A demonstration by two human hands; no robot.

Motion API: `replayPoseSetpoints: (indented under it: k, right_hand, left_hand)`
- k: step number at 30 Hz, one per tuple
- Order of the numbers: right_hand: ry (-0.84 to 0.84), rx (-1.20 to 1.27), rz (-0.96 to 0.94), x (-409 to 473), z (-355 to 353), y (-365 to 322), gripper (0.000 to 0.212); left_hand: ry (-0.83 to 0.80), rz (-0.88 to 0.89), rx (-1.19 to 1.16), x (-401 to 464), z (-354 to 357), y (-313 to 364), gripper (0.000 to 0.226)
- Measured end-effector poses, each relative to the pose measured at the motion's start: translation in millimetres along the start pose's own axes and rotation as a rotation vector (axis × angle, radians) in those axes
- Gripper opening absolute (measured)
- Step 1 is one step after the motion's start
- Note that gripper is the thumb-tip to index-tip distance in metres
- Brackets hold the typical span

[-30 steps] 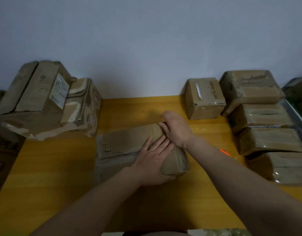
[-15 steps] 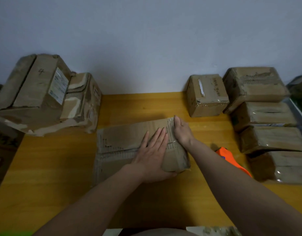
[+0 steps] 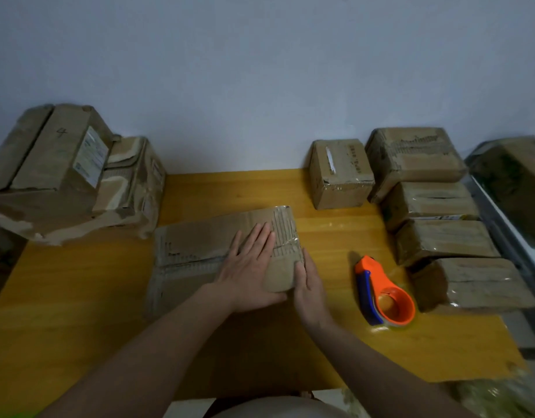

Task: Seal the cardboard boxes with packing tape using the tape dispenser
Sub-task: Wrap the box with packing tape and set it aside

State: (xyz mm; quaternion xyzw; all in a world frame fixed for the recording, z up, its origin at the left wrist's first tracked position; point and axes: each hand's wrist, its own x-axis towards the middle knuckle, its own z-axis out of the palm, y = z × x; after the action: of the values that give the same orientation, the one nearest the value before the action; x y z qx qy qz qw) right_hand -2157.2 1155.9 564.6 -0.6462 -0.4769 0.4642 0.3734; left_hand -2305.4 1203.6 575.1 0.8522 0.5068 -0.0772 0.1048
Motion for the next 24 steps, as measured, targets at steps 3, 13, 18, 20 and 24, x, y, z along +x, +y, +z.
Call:
replayPoseSetpoints:
  k: [3, 13, 18, 20, 24]
  right_hand:
    - [0.043, 0.081, 0.008, 0.0, 1.0, 0.9, 0.048]
    - [0.046, 0.085, 0.073, -0.4, -7.8, 4.4, 0.050]
    - [0.135, 0.189, 0.163, -5.8, 2.0, -1.2, 0.052]
    - [0.270, 0.277, 0.242, 5.1, 4.2, -6.2, 0.051]
    - [0.440, 0.492, 0.430, 43.4, -1.7, -18.1, 0.052]
  left_hand:
    - [0.010, -0.065, -0.012, -1.8, 0.5, 7.4, 0.106]
    - [0.390, -0.810, -0.354, -92.6, 5.6, -19.1, 0.088]
    - [0.508, -1.215, -0.920, -112.6, 2.1, -25.9, 0.046]
    - [0.601, -1.255, -1.049, -102.0, -3.3, -19.6, 0.036]
    - [0.669, -1.154, -1.314, -74.4, -9.9, -16.8, 0.039]
